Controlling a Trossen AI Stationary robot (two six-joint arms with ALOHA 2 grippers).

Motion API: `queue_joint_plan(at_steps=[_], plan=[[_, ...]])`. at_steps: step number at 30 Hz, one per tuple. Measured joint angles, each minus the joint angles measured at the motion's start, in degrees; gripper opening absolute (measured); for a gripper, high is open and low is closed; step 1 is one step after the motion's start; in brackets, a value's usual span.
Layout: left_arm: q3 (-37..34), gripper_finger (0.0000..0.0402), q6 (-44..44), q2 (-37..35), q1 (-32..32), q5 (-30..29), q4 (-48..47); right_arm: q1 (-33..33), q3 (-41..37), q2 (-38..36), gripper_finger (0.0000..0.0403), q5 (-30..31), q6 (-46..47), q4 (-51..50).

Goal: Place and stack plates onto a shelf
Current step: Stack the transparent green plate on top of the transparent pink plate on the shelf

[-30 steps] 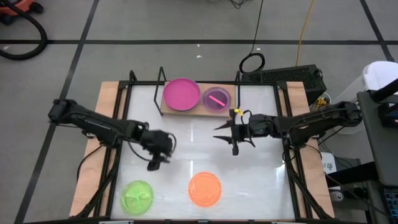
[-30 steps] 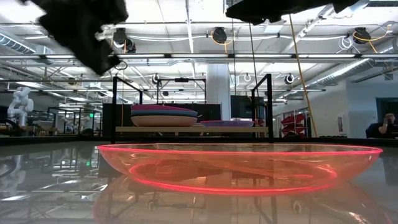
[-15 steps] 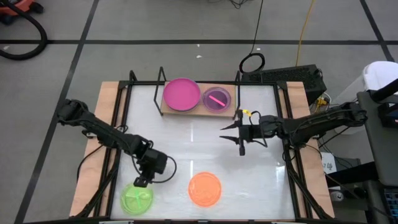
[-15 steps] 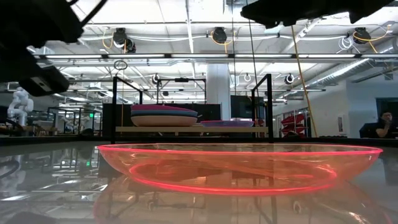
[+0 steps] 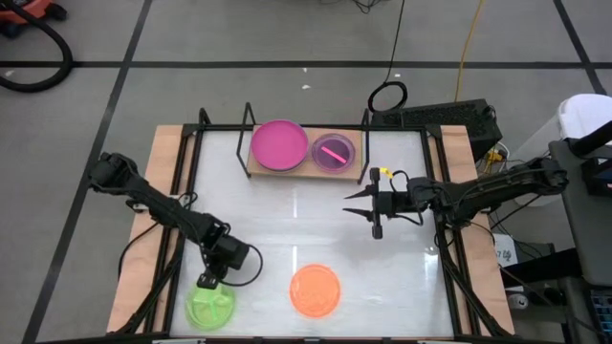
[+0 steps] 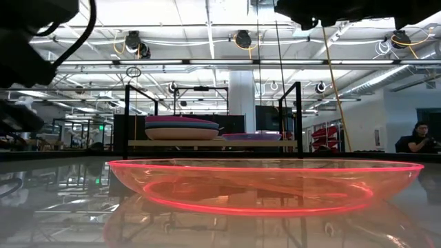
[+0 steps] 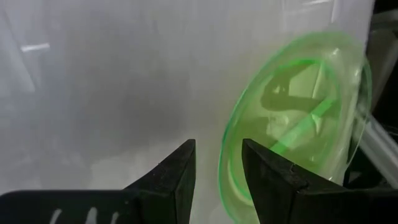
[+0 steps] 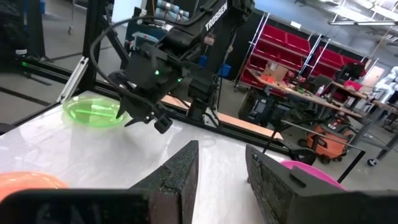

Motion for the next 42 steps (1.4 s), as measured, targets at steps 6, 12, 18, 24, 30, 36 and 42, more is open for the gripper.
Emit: queue_joint_plan(at_steps=[6,12,18,24,30,36,42], plan=[[-3.7,0.0136,-0.4,0.0,0.0,0.8,5.9,0.0,0.0,0.0,0.0118,0.0,0.2,0.0],[-5.7,0.0135,-0.7,-0.1,0.0,1.9,9.7,0.0,0.0,0.0,0.0118,0.0,0.2,-0.5],[-5.8,0.0080,0.9,-0.1,0.0,1.9,9.7,0.0,0.0,0.0,0.0118,0.0,0.2,-0.9],[-5.9,0.0008,-0.8,0.0,0.4,4.4,10.1,0.0,0.0,0.0,0.0118,0.0,0.2,-1.0],[-1.1,0.0004,0.8,0.0,3.7,4.0,9.9,0.0,0.0,0.0,0.0118,0.0,0.2,-1.2],[8.8,0.0002,12.6,-0.5,11.4,1.3,2.9,0.0,0.0,0.0,0.0118,0.0,0.0,-0.9],[19.3,0.0001,25.9,-0.6,20.9,-4.0,-4.5,0.0,0.0,0.0,0.0118,0.0,0.0,-0.9]])
